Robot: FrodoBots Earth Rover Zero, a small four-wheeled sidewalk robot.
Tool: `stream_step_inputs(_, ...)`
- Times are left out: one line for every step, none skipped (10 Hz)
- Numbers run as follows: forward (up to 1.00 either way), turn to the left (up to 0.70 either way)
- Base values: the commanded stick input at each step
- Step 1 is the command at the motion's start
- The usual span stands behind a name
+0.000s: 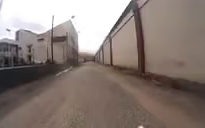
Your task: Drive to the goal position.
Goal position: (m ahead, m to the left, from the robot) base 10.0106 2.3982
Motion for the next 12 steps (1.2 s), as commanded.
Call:
stream_step_inputs(0.30, 0.00)
stream_step_inputs(0.30, 0.00)
stream_step_inputs(0.30, 0.00)
stream_step_inputs(0.30, 0.00)
stream_step_inputs(0.30, 0.00)
stream_step_inputs(0.30, 0.00)
stream_step_inputs(0.30, 0.00)
stream_step_inputs(0.30, 0.00)
stream_step_inputs(0.30, 0.00)
stream_step_inputs(0.30, 0.00)
stream_step_inputs(0.30, 0.00)
stream_step_inputs(0.30, 0.00)
